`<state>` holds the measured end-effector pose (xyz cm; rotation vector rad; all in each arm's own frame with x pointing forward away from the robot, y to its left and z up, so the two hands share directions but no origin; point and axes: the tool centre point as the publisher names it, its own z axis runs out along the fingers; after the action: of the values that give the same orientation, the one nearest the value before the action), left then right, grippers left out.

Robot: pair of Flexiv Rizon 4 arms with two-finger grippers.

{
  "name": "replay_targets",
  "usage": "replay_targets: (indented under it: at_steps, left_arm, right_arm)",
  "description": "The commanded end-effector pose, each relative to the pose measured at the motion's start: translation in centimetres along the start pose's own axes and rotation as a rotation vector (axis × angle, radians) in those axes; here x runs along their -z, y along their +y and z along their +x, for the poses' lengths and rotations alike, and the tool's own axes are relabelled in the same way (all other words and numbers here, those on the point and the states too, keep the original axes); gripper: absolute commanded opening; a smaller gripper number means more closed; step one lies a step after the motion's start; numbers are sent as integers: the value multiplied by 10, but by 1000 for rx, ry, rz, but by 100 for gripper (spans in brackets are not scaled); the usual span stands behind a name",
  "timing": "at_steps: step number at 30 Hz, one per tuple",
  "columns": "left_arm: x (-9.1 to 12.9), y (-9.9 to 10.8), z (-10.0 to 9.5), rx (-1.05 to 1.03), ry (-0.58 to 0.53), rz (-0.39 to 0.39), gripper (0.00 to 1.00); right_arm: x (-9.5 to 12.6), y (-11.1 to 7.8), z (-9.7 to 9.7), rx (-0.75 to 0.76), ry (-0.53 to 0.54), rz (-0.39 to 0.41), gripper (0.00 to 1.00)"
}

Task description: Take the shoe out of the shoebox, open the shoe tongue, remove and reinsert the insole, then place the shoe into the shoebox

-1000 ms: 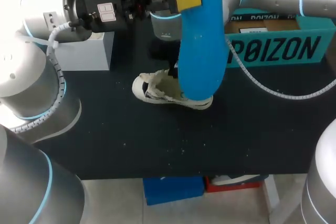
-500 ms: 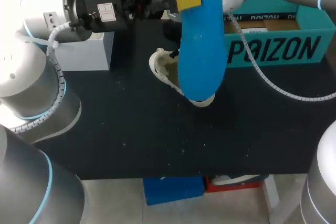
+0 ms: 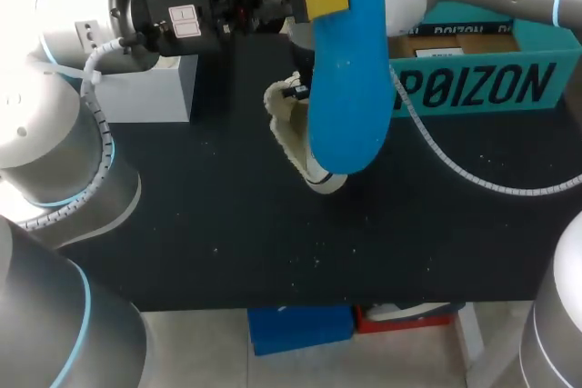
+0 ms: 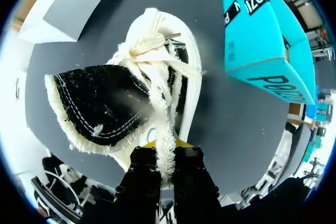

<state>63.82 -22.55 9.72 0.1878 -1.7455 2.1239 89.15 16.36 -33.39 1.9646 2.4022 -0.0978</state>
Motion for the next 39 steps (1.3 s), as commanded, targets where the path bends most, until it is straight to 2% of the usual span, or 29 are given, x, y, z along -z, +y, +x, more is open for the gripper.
replay_targets:
  at_steps: [1, 11, 13, 18, 25, 26, 27, 28, 35, 39]
  left_arm:
    - [-1, 0, 0, -1, -2, 2, 0]
    - [-1, 0, 0, -1, -2, 2, 0]
    - [-1, 0, 0, -1, -2, 2, 0]
    - [-1, 0, 0, -1, -2, 2, 0]
    - [-1, 0, 0, -1, -2, 2, 0]
    - [-1, 0, 0, -1, -2, 2, 0]
    - [-1, 0, 0, -1, -2, 2, 0]
    - [-1, 0, 0, -1, -2, 2, 0]
    - [-1, 0, 0, -1, -2, 2, 0]
    - [-1, 0, 0, -1, -2, 2, 0]
  right_arm:
    - [-14, -1, 5, -167, 15, -17, 0]
    - [-43, 3, 13, -100, 8, 2, 0]
    - [-48, 4, 12, -93, -23, 6, 0]
    - [-60, 4, 6, -109, -16, 17, 0]
    - [-67, 1, -6, -125, -26, 19, 0]
    - [-67, 1, -8, -129, -29, 19, 2]
    - [-67, 0, -10, -138, -26, 19, 62]
    - [-64, -1, -12, -143, -28, 15, 100]
    - [-39, -8, -16, -157, 25, -13, 100]
    - [-16, -13, -17, -159, 200, -73, 100]
